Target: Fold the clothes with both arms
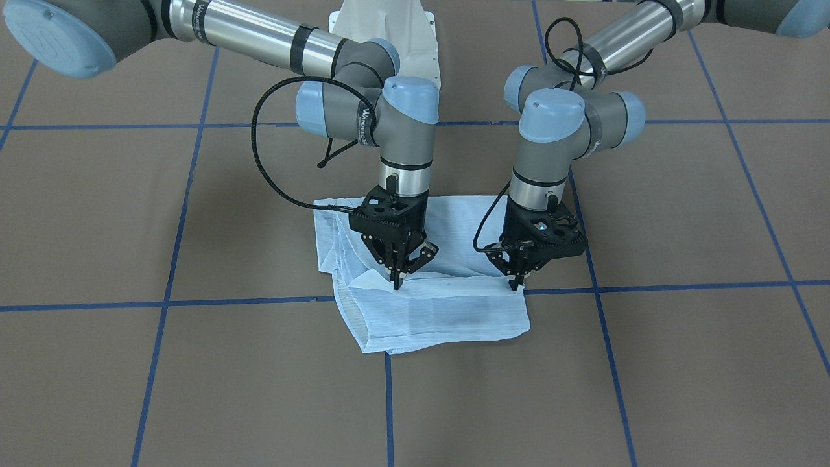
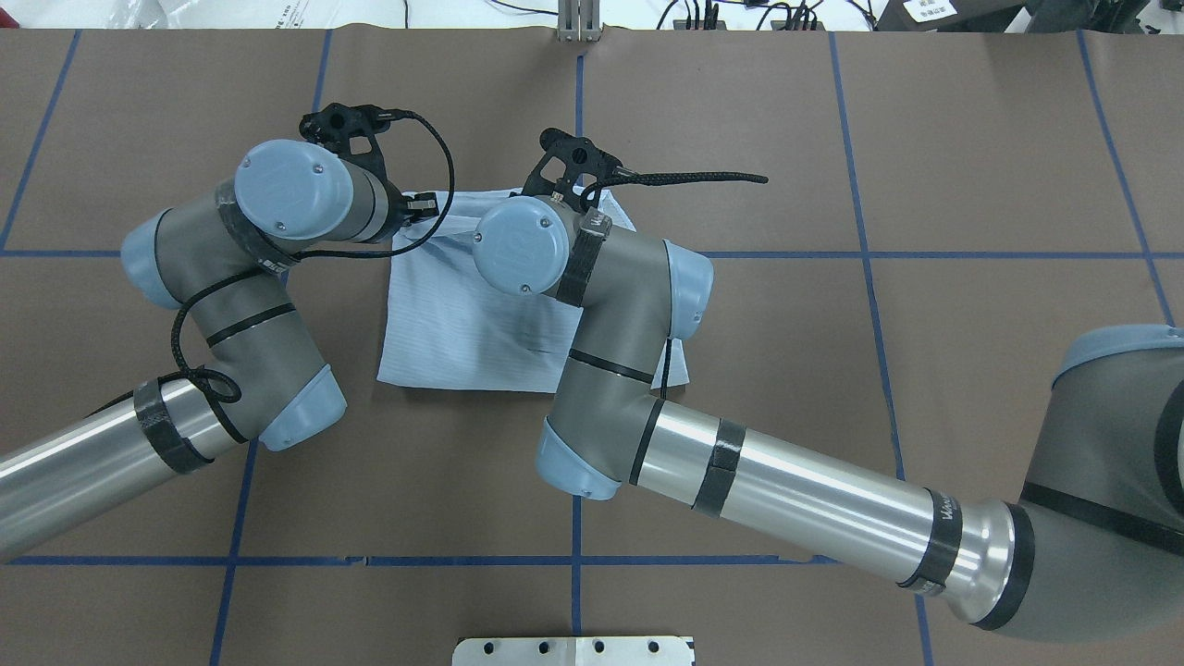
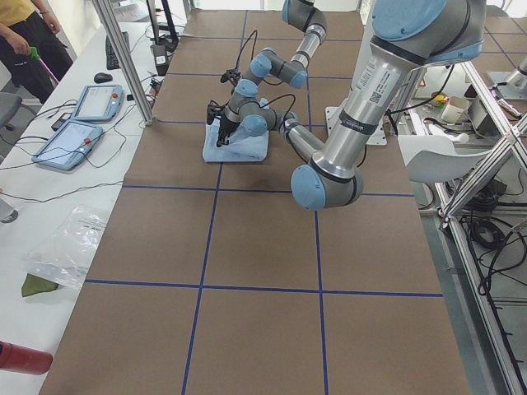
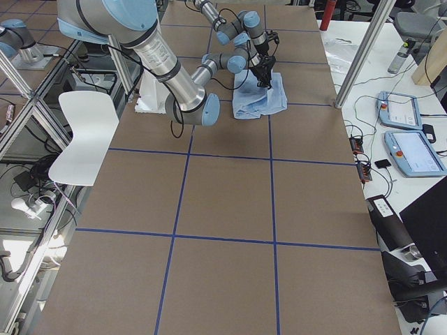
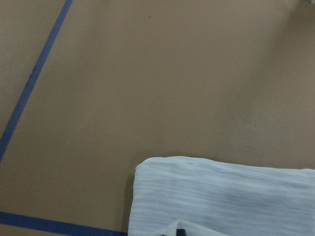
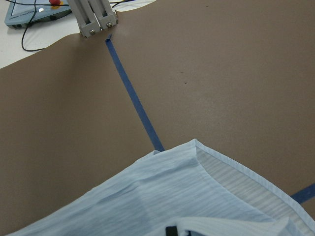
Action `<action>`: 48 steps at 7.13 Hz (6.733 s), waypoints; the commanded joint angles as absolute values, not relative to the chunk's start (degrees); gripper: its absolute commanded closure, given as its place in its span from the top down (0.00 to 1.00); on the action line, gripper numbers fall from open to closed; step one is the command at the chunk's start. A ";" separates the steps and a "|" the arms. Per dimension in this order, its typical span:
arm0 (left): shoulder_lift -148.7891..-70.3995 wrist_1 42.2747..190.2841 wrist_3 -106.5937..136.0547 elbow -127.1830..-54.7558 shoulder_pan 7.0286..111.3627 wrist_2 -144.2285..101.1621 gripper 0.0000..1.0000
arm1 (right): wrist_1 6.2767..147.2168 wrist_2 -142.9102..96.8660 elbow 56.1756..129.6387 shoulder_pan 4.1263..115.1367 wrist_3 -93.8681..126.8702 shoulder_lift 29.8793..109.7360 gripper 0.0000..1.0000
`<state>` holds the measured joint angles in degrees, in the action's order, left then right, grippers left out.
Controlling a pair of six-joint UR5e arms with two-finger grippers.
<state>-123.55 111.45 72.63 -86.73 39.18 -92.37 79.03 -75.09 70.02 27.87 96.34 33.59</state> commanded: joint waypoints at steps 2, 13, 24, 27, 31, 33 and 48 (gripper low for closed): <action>-125.77 119.16 67.20 -79.03 40.33 -92.46 0.99 | 78.84 -77.94 68.03 29.52 88.82 32.88 1.00; -118.21 118.74 56.87 -90.44 44.74 -102.57 1.00 | 90.09 -85.52 88.95 23.30 90.79 46.75 1.00; -114.79 118.22 63.98 -92.36 35.62 -97.14 1.00 | 87.44 -90.08 96.40 27.94 86.32 50.27 1.00; -113.64 113.40 63.72 -92.46 33.22 -91.68 1.00 | 89.03 -90.09 97.65 28.21 86.04 50.45 1.00; -106.54 113.38 57.76 -97.36 33.75 -91.67 1.00 | 89.03 -90.17 97.65 28.30 85.96 51.06 1.00; -103.46 113.20 53.47 -102.01 34.45 -92.19 1.00 | 89.12 -90.96 97.91 29.26 83.17 50.98 1.00; -75.40 105.24 -6.06 -104.95 95.27 -129.87 1.00 | 85.70 -132.54 108.90 90.88 -1.41 111.79 1.00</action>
<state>-75.03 108.01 -5.44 -105.93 93.38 -126.61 87.06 -132.13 109.11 89.83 -1.28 108.82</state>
